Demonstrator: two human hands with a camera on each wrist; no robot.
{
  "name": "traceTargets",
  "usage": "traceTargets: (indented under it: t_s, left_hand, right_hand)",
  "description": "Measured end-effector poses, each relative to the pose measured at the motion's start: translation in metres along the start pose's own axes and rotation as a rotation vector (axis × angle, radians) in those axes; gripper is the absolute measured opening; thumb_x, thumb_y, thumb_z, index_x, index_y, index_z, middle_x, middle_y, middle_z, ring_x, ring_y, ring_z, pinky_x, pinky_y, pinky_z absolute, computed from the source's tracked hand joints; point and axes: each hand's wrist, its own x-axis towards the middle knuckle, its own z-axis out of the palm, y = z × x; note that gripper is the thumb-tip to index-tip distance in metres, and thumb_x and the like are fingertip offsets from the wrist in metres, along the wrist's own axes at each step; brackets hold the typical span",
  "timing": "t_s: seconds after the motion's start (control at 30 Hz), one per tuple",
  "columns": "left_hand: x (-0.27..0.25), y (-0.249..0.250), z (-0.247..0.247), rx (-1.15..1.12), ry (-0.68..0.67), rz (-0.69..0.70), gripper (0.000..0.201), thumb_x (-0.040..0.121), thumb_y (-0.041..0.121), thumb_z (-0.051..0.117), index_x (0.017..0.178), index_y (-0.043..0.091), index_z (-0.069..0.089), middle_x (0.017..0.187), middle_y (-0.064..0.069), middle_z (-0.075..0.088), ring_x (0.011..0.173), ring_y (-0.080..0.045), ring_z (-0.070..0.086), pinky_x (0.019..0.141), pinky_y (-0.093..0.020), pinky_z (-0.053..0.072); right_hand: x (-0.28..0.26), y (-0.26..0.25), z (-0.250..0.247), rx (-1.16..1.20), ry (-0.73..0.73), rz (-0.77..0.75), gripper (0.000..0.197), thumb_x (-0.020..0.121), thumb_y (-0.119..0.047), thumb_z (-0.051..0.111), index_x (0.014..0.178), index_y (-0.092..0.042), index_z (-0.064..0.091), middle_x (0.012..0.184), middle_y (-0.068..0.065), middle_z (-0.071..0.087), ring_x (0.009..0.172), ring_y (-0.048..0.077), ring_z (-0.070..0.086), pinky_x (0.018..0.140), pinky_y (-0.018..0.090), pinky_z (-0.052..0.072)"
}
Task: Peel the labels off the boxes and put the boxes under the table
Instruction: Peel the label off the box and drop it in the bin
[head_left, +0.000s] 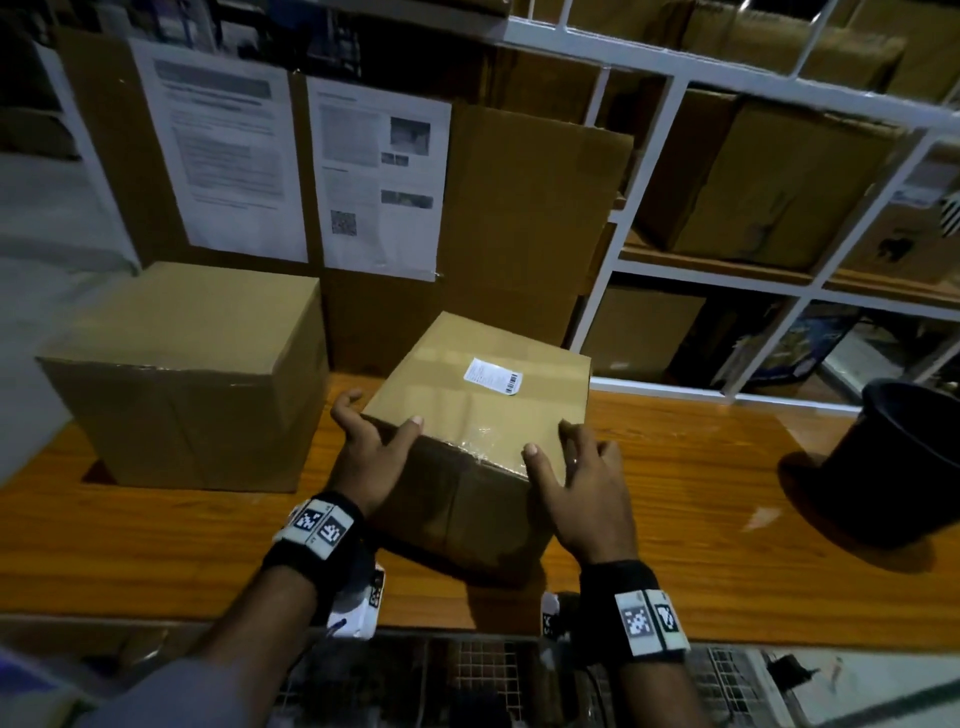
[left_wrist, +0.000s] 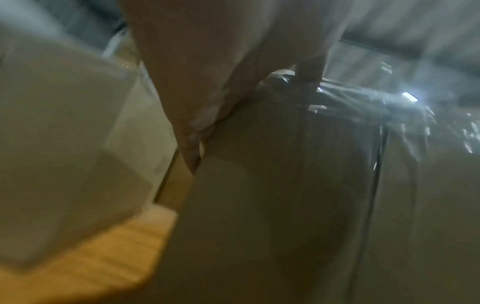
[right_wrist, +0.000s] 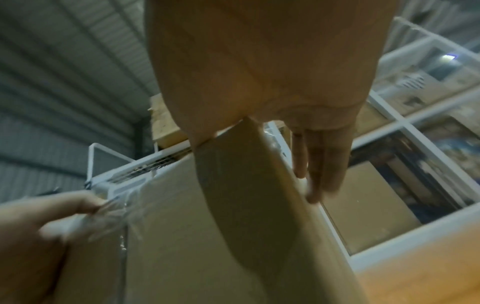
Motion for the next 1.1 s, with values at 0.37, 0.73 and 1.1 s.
traceTargets:
  t_s: [0.37, 0.73, 1.1]
  left_hand:
    - [0.063, 0.014, 0.004, 0.122, -0.030, -0.110, 0.128, 0.078, 0.065, 0.074, 0.162, 0.013, -0.008, 0.156, -0.006, 0.048, 0.140, -0.029, 0.048, 0.120, -0.045, 0.035]
    - [0.070, 0.026, 0.008, 0.447, -0.152, 0.019, 0.116, 0.089, 0.071, 0.060, 0.159, 0.032, -0.024, 0.173, -0.013, 0.005, 0.155, -0.036, 0.023, 0.125, -0.051, 0.025]
    - [0.054, 0.054, 0.032, 1.011, -0.250, 0.198, 0.074, 0.102, 0.019, 0.041, 0.165, 0.035, 0.006, 0.173, 0.003, -0.014, 0.158, -0.027, -0.018, 0.126, -0.061, 0.000]
  right_hand:
    - [-0.028, -0.034, 0.007, -0.213, 0.027, -0.280, 0.047, 0.088, -0.080, 0.050, 0.094, -0.033, 0.049, 0.080, -0.009, 0.059, 0.083, 0.016, 0.055, 0.068, 0.041, 0.053]
    - [0.025, -0.055, -0.019, -0.371, -0.127, -0.299, 0.048, 0.091, -0.066, 0.063, 0.127, -0.034, 0.065, 0.117, -0.002, 0.059, 0.112, 0.018, 0.053, 0.091, 0.042, 0.054]
    - [0.049, -0.063, -0.001, -0.605, -0.208, -0.401, 0.072, 0.098, -0.068, 0.049, 0.160, -0.038, 0.027, 0.137, 0.007, 0.048, 0.123, 0.026, 0.046, 0.100, 0.048, 0.048]
